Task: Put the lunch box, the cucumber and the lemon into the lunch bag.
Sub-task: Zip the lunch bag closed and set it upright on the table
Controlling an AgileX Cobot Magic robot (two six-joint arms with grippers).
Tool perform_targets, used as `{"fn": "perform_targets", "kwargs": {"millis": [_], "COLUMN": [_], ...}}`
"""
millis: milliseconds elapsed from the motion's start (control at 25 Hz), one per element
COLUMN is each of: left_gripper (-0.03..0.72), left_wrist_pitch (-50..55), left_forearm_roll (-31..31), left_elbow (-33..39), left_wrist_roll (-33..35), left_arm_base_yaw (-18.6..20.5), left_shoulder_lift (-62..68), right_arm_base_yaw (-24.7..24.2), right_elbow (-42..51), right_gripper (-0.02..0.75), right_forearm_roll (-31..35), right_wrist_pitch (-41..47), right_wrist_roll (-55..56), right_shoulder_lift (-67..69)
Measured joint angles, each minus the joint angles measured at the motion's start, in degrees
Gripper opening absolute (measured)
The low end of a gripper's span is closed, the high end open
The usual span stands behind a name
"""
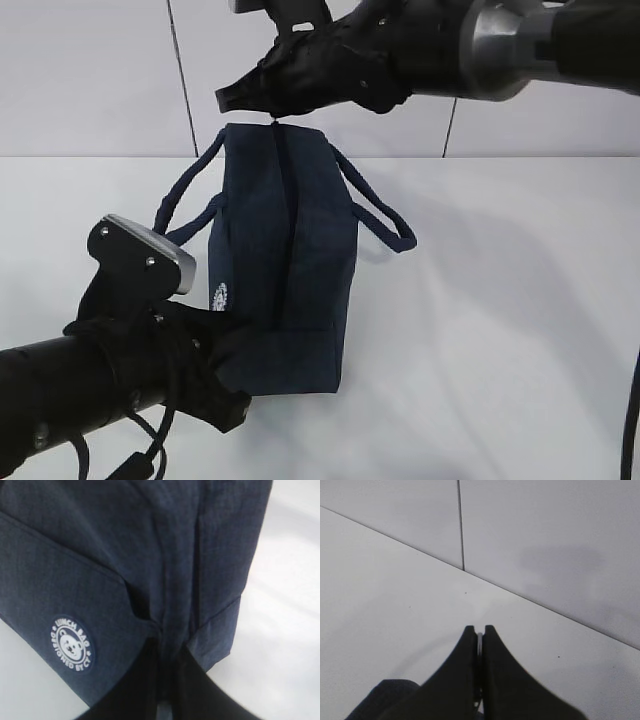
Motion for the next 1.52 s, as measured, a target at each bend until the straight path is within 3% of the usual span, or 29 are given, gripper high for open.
{"fn": "perform_targets", "kwargs": {"millis": [1120, 1360, 1520], "left_gripper": [0.017, 0.128, 0.283], "left_wrist_pitch": [1.6, 8.0, 12.4], "left_forearm_roll": [0.0, -3.8, -7.8], "left_elbow": [-0.2, -0.1, -0.1], "left_wrist_roll": [-0.1, -0.2, -0.3], "left_arm_base_yaw": [0.0, 0.0, 0.0], "left_shoulder_lift": [-0.8, -7.8, -14.1], "right_arm_base_yaw": [-3.1, -3.2, -3.5], "right_elbow": [-4.6, -4.7, -4.8], "right_gripper": [-0.013, -0.013, -0.013], "right_forearm_roll": [2.3, 3.1, 5.1], "right_wrist_pitch": [2.8, 3.9, 4.3], "right_wrist_roll": [0.0, 0.1, 0.1], "right_shoulder_lift": [4.8, 4.2, 4.1]}}
